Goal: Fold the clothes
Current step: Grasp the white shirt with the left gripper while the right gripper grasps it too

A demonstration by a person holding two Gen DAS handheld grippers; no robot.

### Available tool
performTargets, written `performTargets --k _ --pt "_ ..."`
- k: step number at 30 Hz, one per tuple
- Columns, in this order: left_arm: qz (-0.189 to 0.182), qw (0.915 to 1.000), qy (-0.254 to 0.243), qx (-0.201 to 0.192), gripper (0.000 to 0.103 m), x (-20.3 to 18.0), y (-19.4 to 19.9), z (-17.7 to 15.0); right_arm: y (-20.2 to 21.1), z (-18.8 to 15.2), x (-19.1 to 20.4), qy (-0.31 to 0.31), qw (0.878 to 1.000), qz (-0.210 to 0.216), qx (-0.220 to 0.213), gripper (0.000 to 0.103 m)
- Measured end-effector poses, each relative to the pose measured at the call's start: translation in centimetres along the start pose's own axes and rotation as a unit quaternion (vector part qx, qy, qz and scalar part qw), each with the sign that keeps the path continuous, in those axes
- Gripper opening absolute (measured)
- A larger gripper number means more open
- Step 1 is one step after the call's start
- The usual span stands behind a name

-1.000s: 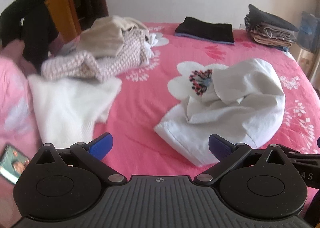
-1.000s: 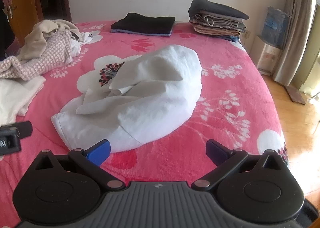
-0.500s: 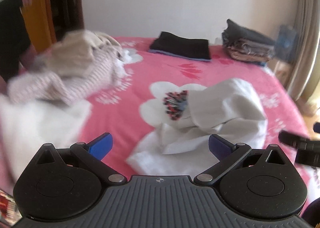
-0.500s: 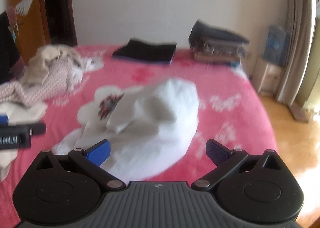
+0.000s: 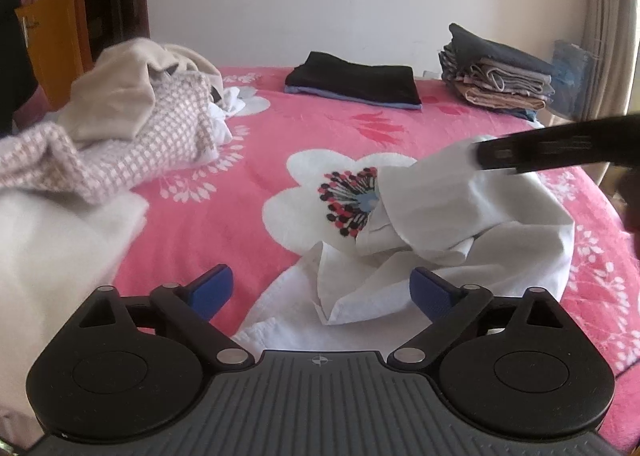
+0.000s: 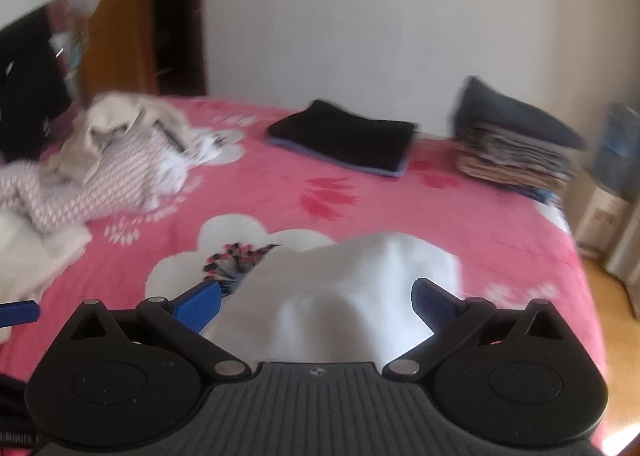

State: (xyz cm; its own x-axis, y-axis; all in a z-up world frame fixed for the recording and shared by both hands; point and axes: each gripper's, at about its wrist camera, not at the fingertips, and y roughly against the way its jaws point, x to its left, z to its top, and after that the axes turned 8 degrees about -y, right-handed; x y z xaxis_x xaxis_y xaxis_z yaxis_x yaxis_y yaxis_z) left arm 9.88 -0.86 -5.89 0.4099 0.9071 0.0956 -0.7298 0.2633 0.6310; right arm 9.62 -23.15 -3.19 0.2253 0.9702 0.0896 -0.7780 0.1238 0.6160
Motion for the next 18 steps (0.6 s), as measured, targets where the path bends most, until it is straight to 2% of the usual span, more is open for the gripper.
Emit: performTargets --k 1,2,5,10,12,15,17,18 --pt "-0.002 1.0000 0.002 -0.001 0.083 0.1 -0.3 -0.2 -1.3 0.0 0.7 0.012 1.000 0.006 0.011 0.103" --pt "-0.005 1.0000 0.003 0.000 0.073 0.2 -0.5 -0.4 -2.5 0.1 1.3 0.023 0.999 0.012 0.021 0.103" --pt "-0.018 0.9998 0.008 0.002 0.057 0.8 -1.6 -0.5 -5.5 0.1 3.0 0.048 0.998 0.021 0.041 0.102" --pt "-0.039 0.9990 -0.004 0.021 0.056 0.9 -4.3 -0.3 -9.7 0.0 4.8 0.079 0.994 0.016 0.075 0.098" --pt "-0.051 0.9978 -0.014 0.040 0.062 0.4 -6.0 -0.2 -11.3 -0.2 5.1 0.085 0.991 0.009 0.099 0.096" --pt "-0.062 0.9962 -0.020 0.058 0.062 -0.5 -7.9 -0.4 -13.0 -0.7 5.1 0.096 0.987 -0.007 0.125 0.088" --pt "-0.066 0.9955 -0.014 0.067 0.057 -0.8 -8.7 -0.7 -13.5 -1.0 4.9 0.105 0.985 -0.020 0.132 0.068" --pt "-0.066 0.9953 -0.011 0.071 0.053 -0.9 -9.0 -0.8 -13.7 -1.1 4.7 0.108 0.985 -0.025 0.135 0.067"
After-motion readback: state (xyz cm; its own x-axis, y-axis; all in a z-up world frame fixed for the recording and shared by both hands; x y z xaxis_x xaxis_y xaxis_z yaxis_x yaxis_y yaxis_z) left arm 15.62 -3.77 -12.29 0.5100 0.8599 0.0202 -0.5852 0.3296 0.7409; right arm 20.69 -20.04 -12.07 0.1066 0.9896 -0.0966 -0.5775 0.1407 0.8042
